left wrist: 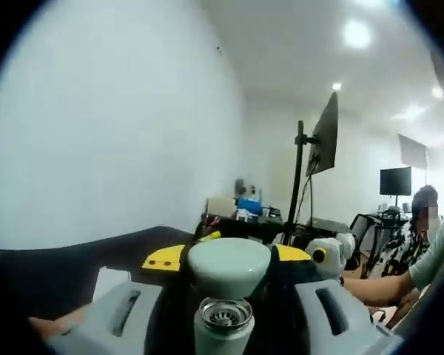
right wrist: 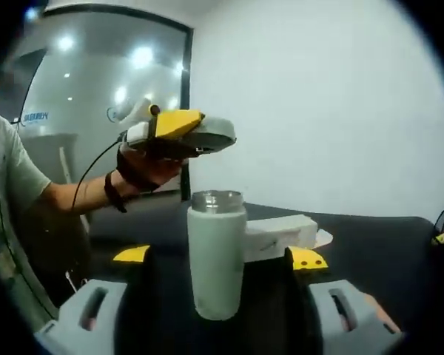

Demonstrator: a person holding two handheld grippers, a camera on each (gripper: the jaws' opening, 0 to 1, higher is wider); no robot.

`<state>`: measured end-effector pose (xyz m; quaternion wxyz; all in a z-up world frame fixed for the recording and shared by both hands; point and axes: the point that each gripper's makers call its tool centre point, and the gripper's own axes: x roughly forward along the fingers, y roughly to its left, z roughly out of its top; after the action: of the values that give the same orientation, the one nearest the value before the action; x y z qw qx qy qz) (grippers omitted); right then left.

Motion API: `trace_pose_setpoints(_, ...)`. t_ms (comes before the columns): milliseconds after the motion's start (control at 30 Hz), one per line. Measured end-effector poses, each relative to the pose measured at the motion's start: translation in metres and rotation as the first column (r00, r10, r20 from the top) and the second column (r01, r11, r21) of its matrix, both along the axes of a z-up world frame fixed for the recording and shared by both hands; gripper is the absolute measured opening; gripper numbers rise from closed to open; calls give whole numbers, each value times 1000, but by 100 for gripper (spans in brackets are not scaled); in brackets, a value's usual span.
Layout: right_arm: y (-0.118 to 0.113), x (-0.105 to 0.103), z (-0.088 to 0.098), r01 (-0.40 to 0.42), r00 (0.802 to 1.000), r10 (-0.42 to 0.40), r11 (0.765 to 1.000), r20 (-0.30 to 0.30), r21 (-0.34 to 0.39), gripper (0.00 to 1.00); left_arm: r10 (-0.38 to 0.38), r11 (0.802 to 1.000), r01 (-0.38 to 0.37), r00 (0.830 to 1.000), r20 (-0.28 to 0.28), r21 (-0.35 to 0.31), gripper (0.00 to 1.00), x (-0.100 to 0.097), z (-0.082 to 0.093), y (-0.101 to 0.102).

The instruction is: Assemble the cup parts correctly, then place the assembled cup into the box.

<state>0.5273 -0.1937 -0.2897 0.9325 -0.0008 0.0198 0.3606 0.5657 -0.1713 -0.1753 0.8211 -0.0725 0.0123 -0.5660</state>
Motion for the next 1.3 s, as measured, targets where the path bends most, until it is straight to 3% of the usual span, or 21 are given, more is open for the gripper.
trace_pose_setpoints(233,19,22,-9,42,999,-42,999,18,15,71,34,999,-34,999,-17,7,40,2,-14,-5)
trace_pose_setpoints(367,28,33,-14,42,999,-42,999,18,5,69,39,999,-39,999,-36,-11,40,3,-13,-5)
trace_pose_setpoints(500,30,38,-22,51,999,-50,998,17,-31,58,45,999,-45,998,-34,-16,40,3,-12,-4)
trace_pose_setpoints(633,28,38,-26,44,999,-44,999,2,-9,44,46,999,-47,998,-35,-16,40,1,-13,-3)
trace_pose_setpoints(1300,35,34,-29,36,999,-36,999,-6,-13,43,75,995,-76,997,21,61,40,-3,-45,-12)
